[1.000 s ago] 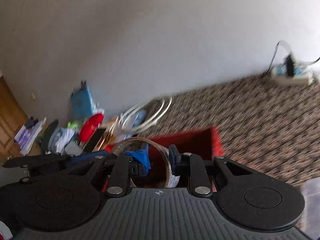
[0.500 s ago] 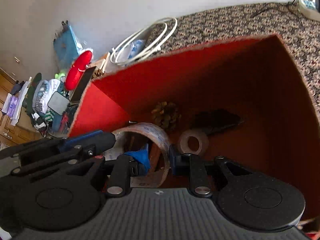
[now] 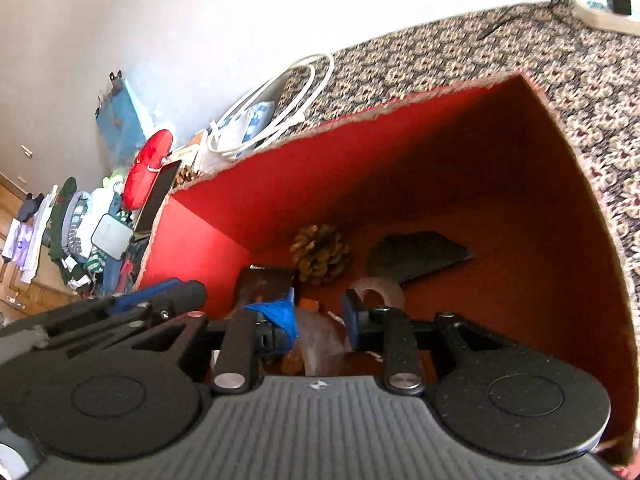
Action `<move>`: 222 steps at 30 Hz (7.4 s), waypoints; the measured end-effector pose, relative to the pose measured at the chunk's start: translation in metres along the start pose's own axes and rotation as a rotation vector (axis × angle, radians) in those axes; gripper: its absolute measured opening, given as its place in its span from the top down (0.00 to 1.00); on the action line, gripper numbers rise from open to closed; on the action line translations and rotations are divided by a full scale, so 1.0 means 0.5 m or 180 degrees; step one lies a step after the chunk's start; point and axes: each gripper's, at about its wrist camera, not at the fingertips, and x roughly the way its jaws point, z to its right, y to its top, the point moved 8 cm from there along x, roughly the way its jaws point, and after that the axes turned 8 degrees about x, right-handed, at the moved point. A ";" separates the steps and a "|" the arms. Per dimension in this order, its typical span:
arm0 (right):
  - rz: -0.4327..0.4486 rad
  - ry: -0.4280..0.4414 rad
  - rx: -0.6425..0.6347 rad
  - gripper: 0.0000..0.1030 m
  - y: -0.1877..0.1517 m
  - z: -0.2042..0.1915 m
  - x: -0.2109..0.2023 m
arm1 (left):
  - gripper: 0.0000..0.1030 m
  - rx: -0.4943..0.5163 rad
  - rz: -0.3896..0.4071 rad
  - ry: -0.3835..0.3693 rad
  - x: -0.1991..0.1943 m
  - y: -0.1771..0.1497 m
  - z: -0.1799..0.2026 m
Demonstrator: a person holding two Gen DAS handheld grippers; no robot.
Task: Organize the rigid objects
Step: 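Carry the tape roll into the red box and open the right gripper, then move the right gripper back out toward the white-and-blue tube, then close the right gripper on the blue cap end of the white tube, then carry the white tube over and down into the red box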
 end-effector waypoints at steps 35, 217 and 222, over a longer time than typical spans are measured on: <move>0.0451 -0.0091 -0.0124 0.88 -0.042 0.067 -0.180 | 0.19 0.0262 0.0129 0.0615 -0.131 0.006 0.153; 0.0394 0.0413 0.0947 0.85 -0.162 0.271 -0.265 | 0.64 0.0811 -0.0211 -0.1927 -0.086 -0.164 0.528; 0.0730 0.0489 0.0631 0.86 -0.102 0.208 -0.308 | 0.64 0.0967 0.0171 -0.1914 -0.146 -0.107 0.508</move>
